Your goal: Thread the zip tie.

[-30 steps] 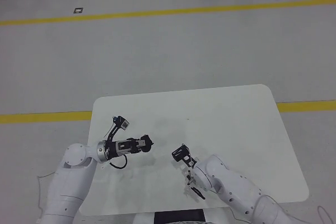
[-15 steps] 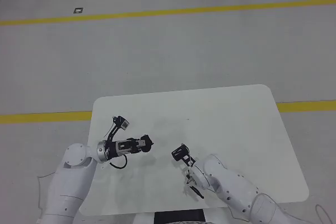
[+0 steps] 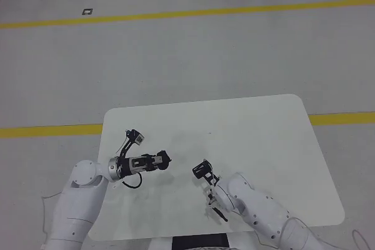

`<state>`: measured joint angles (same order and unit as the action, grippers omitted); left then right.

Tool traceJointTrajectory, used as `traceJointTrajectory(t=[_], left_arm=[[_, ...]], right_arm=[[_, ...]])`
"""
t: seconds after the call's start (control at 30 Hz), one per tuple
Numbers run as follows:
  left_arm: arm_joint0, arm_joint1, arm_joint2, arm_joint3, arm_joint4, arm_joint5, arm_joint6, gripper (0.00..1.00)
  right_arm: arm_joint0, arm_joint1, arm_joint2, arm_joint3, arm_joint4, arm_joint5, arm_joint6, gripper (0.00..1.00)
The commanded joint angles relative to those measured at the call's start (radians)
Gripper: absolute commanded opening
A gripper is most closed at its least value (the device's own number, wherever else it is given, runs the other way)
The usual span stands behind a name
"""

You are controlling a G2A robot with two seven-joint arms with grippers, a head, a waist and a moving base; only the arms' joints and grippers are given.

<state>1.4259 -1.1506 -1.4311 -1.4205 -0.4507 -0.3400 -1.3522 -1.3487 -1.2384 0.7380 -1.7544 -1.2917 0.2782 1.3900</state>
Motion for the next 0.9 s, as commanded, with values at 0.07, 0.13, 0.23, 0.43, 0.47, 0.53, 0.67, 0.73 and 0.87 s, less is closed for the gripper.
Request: traceJointTrajectory(t=[0.07,0.13,0.23,0.43,0.47,0.53,0.67,0.73,0.87], left_arm=[[0.000,0.000,0.000,0.000,0.000,0.000,0.000,0.00],[0.000,0.000,0.000,0.000,0.000,0.000,0.000,0.00],[0.000,0.000,0.000,0.000,0.000,0.000,0.000,0.00],[0.000,0.000,0.000,0.000,0.000,0.000,0.000,0.00],[0.000,0.000,0.000,0.000,0.000,0.000,0.000,0.00],[0.000,0.000,0.000,0.000,0.000,0.000,0.000,0.00],[0.000,0.000,0.000,0.000,0.000,0.000,0.000,0.00],[0.000,0.000,0.000,0.000,0.000,0.000,0.000,0.00],[0.000,0.000,0.000,0.000,0.000,0.000,0.000,0.00]], right_arm=[[0.002,-0.003,-0.005,0.013,-0.001,-0.001,0.000,0.13],[0.005,-0.004,-0.008,0.021,0.002,-0.003,0.000,0.06],[0.010,-0.007,-0.011,0.028,0.004,-0.002,0.000,0.00],[0.008,-0.008,-0.009,0.018,-0.006,0.006,0.000,0.00],[0.005,-0.007,-0.006,0.009,-0.009,0.007,0.000,0.00],[-0.006,-0.003,0.003,-0.017,-0.013,0.004,0.000,0.00],[-0.038,0.008,0.026,-0.078,-0.027,-0.007,0.000,0.00],[-0.056,0.014,0.037,-0.108,-0.039,-0.014,0.000,0.00],[-0.076,0.019,0.048,-0.117,-0.054,-0.016,0.000,0.00]])
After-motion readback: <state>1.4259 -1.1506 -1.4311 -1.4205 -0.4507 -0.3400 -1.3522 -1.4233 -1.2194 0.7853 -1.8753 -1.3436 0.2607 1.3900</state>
